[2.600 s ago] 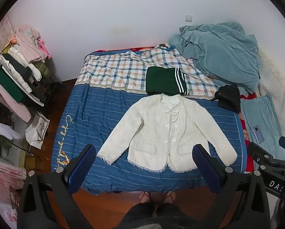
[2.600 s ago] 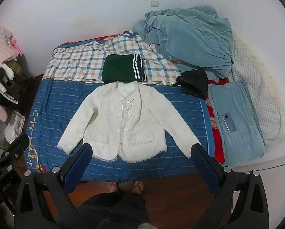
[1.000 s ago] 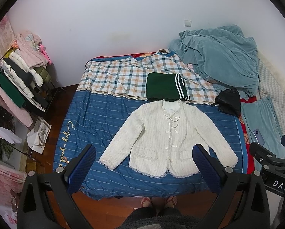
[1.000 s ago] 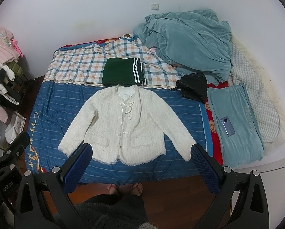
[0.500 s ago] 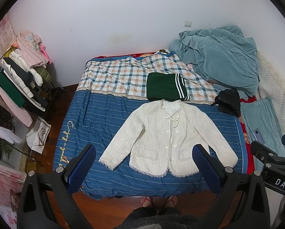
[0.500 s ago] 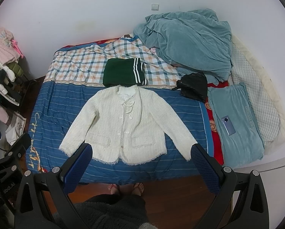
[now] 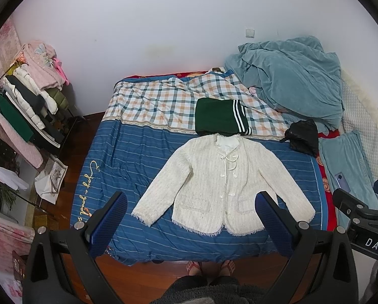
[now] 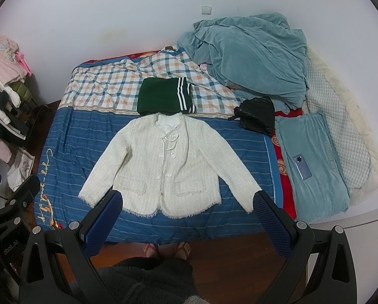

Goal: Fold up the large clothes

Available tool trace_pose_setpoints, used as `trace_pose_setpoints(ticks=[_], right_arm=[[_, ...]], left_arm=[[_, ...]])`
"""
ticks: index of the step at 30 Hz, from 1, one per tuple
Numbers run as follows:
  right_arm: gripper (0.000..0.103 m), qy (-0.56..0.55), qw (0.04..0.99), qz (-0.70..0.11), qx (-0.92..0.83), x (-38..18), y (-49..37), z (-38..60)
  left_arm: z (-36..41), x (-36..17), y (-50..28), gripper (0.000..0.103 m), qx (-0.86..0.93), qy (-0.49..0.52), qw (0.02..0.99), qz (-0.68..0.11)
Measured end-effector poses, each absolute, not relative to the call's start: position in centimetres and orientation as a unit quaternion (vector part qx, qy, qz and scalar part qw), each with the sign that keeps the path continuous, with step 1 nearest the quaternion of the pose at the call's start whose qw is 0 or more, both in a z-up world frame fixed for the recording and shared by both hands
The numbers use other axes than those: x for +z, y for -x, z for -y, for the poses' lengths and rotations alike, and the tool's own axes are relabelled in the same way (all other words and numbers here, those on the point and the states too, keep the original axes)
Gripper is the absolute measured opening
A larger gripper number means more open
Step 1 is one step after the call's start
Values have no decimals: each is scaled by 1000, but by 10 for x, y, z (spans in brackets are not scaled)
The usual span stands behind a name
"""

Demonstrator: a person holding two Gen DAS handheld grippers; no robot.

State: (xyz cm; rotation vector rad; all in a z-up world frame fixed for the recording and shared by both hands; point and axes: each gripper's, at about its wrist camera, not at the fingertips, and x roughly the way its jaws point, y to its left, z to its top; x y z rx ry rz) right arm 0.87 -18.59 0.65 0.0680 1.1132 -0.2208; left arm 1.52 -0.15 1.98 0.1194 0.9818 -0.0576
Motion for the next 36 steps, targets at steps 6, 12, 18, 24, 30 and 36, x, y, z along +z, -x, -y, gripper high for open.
trace_pose_setpoints(ticks=[6,12,18,24,30,36], right_arm=[[103,-33,843,-527,-105,7,-8,186],[103,-29,843,-526,-106,10,-7,179],[103,-29,843,-527,-107,14,-7,176],[103,-65,844,-521,-114,4,-10,187],[103,-170,821,-520,-164,-70,-26,242],[85,-304,754,-530,-242,-191,-17,335]], left_arm=[[-1,22,-15,103,-28,-57,881,-469],[-3,25,-18,103,-29,-54,881,-468],[-4,28,-28,103,-33,-51,881,-468],[-9,2,-44,103,-20,-50,892,-450],[-5,-61,-89,103,8,-82,892,-444],[12,-147,-135,103,24,-112,855,-506]])
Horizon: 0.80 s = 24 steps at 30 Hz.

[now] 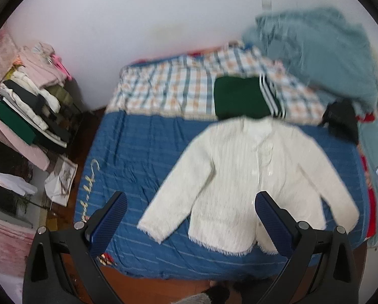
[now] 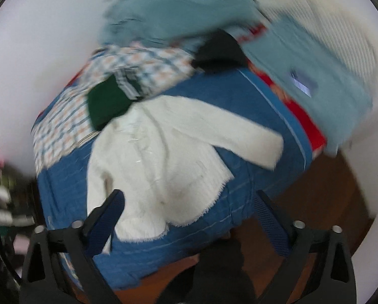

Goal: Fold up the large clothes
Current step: 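Grasp a jacket sleeve cuff with the right gripper and lift it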

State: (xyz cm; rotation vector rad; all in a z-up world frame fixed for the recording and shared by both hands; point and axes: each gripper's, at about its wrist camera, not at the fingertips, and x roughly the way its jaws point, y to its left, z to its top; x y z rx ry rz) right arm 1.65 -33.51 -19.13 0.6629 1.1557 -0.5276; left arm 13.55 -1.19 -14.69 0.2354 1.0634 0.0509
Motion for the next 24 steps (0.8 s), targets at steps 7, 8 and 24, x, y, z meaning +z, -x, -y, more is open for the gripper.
trace_pose_setpoints(ticks=[7,8,24], right_arm=[[73,-456,654,-520,-307,-373,21,454],[73,-478,638,-518,-312,-397,25,466],[72,-688,559,-306,-347,-658,60,581]], left_arm=[[58,-275,-173,103,60,-169,826,-534],[59,-292,-176,103,65,-173,820,-541],[96,-508,-238,103,129,-196,758,-609]])
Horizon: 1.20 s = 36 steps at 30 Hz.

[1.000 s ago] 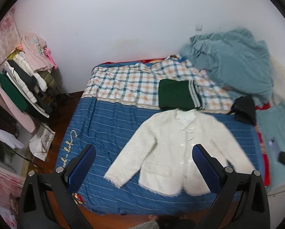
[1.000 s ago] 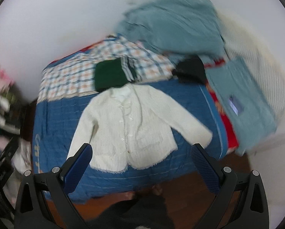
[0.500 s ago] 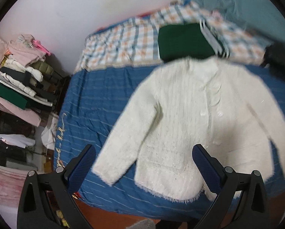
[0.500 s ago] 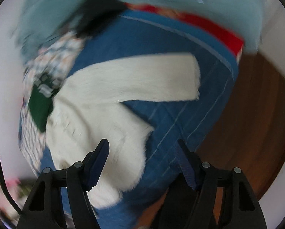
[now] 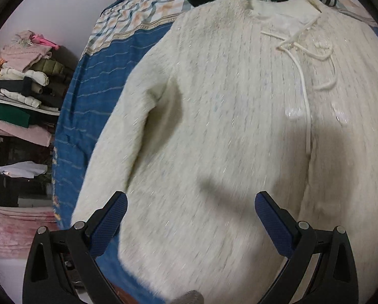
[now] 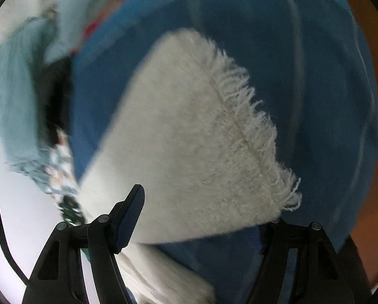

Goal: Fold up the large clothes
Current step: 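Grasp a jacket sleeve cuff with the right gripper and lift it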

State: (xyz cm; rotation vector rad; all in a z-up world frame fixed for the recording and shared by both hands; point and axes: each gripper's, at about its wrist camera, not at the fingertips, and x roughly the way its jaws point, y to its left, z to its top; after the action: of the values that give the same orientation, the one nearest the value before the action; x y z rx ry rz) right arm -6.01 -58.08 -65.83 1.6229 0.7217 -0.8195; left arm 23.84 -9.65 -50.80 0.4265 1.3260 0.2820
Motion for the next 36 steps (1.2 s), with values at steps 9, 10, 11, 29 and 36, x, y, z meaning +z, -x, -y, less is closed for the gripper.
trace_pose_setpoints(ticks=[9,10,11,29,36], right_arm=[[75,-651,609,-304,-336,-679,31,590],[73,-648,614,-296,-338,-673,30,592],[62,-646,617,-290,-343,-673,28,591],[9,-454,791,-291,-288,-461,-111,581],[9,-276,873,-373,-149,-428,-281,415]], left_arm=[[100,-577,-253,103,69,-139,754,-638],[98,-577,-253,103,62,-130,763,-630],[95,-577,-252,103,56,-122,770,-623],[-10,-514,-259,103,63,-6,777,-627],[-113,-483,-213,103,156,16,766,-623]])
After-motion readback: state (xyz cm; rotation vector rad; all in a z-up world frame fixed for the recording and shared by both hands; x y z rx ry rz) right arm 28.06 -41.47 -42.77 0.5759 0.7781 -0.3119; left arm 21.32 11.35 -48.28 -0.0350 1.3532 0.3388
